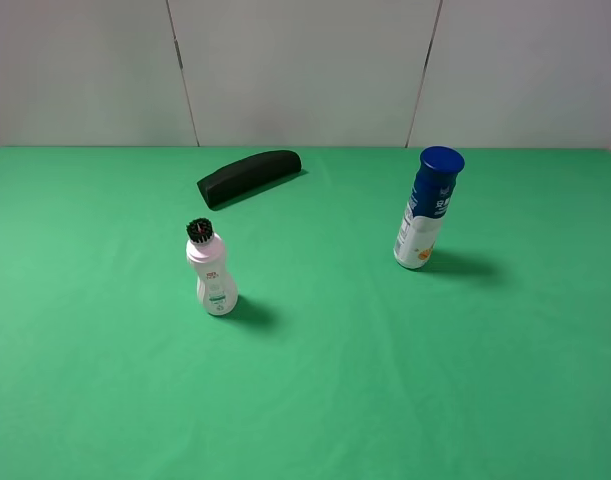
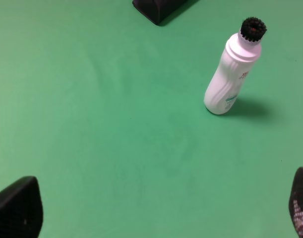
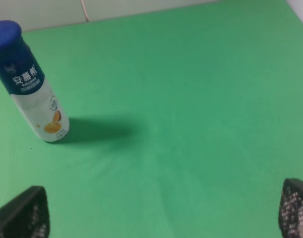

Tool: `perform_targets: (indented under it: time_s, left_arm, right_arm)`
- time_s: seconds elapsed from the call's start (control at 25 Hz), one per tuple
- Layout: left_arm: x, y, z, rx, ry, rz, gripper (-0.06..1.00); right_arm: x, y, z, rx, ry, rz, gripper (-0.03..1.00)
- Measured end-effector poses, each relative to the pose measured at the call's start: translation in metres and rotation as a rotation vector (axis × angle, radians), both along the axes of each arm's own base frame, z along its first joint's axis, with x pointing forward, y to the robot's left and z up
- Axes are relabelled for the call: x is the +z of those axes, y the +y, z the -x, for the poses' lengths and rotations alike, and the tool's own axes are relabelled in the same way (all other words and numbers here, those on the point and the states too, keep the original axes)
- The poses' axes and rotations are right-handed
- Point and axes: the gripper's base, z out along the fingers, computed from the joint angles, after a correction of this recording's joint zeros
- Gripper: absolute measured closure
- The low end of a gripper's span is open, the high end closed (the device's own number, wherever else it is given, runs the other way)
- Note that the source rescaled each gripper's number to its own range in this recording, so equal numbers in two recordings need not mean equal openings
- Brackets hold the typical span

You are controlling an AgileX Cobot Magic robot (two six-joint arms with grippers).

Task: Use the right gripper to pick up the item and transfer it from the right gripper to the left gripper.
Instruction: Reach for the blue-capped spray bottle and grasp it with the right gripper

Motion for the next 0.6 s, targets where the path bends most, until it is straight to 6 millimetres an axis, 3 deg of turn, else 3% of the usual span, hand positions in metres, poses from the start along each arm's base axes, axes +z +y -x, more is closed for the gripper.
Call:
perform_targets:
  time_s: [0.6]
  left_arm:
    - [0.0, 0.0, 0.0, 0.0, 0.0, 0.0, -0.06]
  right_arm:
    - [-0.0001, 0.0, 0.0, 0.0, 0.001, 0.0, -0.03]
